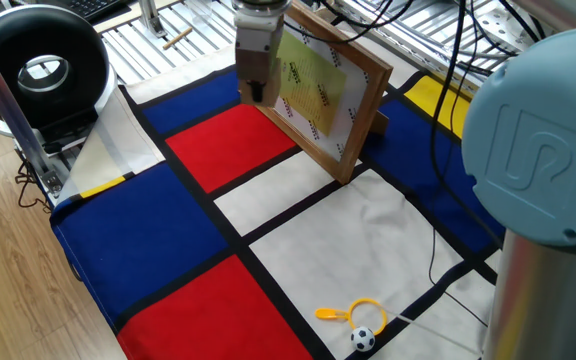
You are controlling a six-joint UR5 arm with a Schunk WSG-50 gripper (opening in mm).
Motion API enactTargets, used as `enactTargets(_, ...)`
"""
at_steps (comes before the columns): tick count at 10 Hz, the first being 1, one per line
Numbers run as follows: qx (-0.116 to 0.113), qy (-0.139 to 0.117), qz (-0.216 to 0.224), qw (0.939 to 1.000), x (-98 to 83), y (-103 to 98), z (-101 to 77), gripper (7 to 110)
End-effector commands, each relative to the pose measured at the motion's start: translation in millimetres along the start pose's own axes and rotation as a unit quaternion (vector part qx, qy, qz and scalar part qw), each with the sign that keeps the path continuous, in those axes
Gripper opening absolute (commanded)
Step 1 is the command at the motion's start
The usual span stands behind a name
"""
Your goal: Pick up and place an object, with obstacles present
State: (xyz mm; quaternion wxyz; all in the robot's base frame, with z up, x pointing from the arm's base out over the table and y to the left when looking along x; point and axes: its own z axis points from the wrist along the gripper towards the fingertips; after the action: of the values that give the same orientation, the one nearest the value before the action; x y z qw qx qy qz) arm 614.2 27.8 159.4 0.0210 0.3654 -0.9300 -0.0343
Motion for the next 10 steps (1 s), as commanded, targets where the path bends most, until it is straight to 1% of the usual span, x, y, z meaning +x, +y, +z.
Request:
enactTargets(1, 0.002, 0.001, -0.047, 0.9989, 1.2, -1, -1.5, 7)
enactTargets(2, 0.005, -0.004, -0.048, 0.9988, -1.8, -3, -1.5, 7)
enactTargets(3, 0.006, -0.010, -0.035, 0.9993, -4.6, -3, -1.5, 7)
enactTargets(4, -0.002, -0.018, -0.002, 0.9998, -8.7, 1, -1.7, 7)
enactTargets(5, 0.005, -0.015, 0.017, 0.9997, -7.0, -3, -1.6, 7)
enactTargets(6, 0.022, -0.014, 0.025, 0.9994, -6.0, -11, -1.8, 7)
enactTargets(7, 0.021, -0.021, 0.033, 0.9990, -9.5, -11, -1.9, 7)
enactTargets(8, 0.010, -0.034, 0.051, 0.9981, -15.9, -6, -2.1, 7)
enactTargets(9, -0.023, -0.056, 0.082, 0.9948, -28.4, 9, -3.3, 7)
enactTargets(10, -0.016, -0.056, 0.080, 0.9951, -27.8, 5, -3.2, 7)
